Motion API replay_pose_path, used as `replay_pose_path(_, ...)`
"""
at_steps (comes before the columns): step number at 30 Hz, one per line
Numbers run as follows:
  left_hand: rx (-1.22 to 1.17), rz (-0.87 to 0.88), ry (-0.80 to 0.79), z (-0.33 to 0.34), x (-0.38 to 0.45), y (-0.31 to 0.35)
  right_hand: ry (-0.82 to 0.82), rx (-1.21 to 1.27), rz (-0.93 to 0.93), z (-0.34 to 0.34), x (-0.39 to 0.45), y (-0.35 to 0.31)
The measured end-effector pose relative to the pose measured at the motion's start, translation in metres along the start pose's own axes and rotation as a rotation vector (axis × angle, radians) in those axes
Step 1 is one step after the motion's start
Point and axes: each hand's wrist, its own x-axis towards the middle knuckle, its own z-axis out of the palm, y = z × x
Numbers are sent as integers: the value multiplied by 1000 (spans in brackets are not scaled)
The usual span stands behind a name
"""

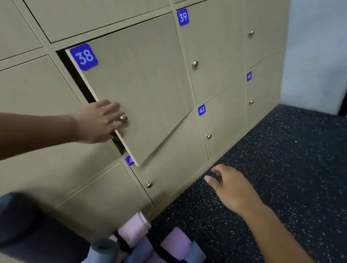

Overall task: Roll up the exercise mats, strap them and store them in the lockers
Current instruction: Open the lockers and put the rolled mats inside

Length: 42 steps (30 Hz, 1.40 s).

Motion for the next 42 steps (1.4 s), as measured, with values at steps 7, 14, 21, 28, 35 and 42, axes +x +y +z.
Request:
replay_pose_path(7, 6, -78, -333, 26, -9, -11, -42, -28, -1, 15, 3, -7)
replay_pose_path(14, 18, -134, -478, 44, 1, -22, -75, -61, 6, 23, 6, -12)
replay_pose_path(21, 27, -69, -139, 46, 0, -16, -82, -67, -6, 30, 10, -19)
replay_pose_path(28, -239, 56, 202, 48, 16, 37, -116, -59, -14, 38, 11, -24)
replay_pose_path(35, -422, -1, -106, 39, 53, 115, -150, -92, -11, 53, 14, -18)
replay_pose_path(42, -502, -22, -137, 85, 39, 173, -278, -159, -40, 102, 27, -27)
